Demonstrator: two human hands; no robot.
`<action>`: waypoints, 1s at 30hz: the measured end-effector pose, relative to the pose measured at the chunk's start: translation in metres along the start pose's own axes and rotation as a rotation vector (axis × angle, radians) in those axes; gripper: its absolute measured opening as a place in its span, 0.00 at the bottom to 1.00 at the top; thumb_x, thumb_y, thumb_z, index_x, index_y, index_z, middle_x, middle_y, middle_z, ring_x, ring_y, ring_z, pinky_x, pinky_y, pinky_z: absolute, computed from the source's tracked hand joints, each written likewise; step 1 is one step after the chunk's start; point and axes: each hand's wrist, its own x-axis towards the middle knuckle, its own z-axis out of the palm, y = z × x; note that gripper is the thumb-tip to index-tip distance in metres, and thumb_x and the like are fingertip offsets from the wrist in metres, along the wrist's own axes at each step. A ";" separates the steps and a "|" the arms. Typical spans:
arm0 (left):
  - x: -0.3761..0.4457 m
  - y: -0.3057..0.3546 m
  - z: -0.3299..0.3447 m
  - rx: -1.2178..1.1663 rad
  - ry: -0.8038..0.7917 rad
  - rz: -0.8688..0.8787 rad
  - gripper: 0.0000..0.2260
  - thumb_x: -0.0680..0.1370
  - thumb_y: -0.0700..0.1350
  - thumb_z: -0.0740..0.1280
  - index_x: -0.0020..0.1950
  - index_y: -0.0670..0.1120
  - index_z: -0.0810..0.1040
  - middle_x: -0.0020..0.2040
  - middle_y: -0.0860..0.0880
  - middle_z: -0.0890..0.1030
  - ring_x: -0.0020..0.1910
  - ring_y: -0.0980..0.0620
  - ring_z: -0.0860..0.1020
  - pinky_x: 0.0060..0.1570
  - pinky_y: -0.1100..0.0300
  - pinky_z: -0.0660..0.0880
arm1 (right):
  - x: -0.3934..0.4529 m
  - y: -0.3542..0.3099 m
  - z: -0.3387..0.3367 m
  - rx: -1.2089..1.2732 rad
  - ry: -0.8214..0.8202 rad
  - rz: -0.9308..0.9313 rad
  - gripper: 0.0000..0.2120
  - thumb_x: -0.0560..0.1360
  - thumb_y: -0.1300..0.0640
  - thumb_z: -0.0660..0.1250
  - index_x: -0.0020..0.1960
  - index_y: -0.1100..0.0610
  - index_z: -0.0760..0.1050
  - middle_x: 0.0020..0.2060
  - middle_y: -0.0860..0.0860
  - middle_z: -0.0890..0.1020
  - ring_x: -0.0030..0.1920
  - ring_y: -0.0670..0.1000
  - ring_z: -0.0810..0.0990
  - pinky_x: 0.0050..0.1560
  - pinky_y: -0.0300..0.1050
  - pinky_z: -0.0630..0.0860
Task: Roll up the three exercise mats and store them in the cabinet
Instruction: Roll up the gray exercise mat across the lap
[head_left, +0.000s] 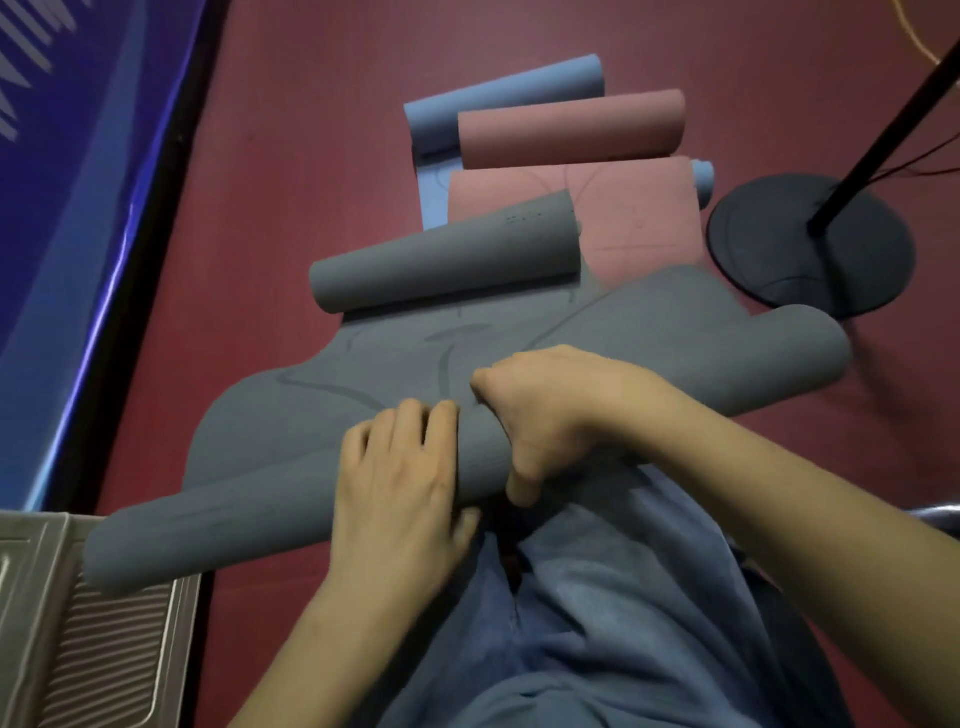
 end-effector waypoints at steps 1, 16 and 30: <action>-0.002 0.004 0.003 0.011 0.043 -0.009 0.37 0.57 0.52 0.80 0.63 0.41 0.75 0.48 0.43 0.76 0.45 0.40 0.75 0.47 0.47 0.68 | 0.004 0.002 -0.006 0.030 -0.061 0.004 0.31 0.55 0.40 0.81 0.53 0.50 0.76 0.45 0.48 0.81 0.43 0.52 0.80 0.43 0.48 0.80; 0.054 -0.016 -0.018 0.011 -0.230 0.030 0.26 0.64 0.63 0.73 0.51 0.52 0.65 0.47 0.52 0.80 0.46 0.43 0.81 0.38 0.54 0.65 | -0.010 0.020 0.019 -0.151 0.393 -0.080 0.37 0.60 0.31 0.72 0.61 0.51 0.68 0.53 0.50 0.70 0.53 0.55 0.72 0.52 0.51 0.71; 0.051 -0.024 -0.002 -0.083 -0.137 -0.078 0.33 0.61 0.62 0.73 0.62 0.51 0.72 0.56 0.52 0.74 0.58 0.47 0.69 0.56 0.53 0.69 | 0.006 0.029 -0.003 -0.230 0.214 -0.048 0.33 0.59 0.42 0.74 0.59 0.49 0.66 0.54 0.48 0.73 0.55 0.53 0.75 0.50 0.49 0.69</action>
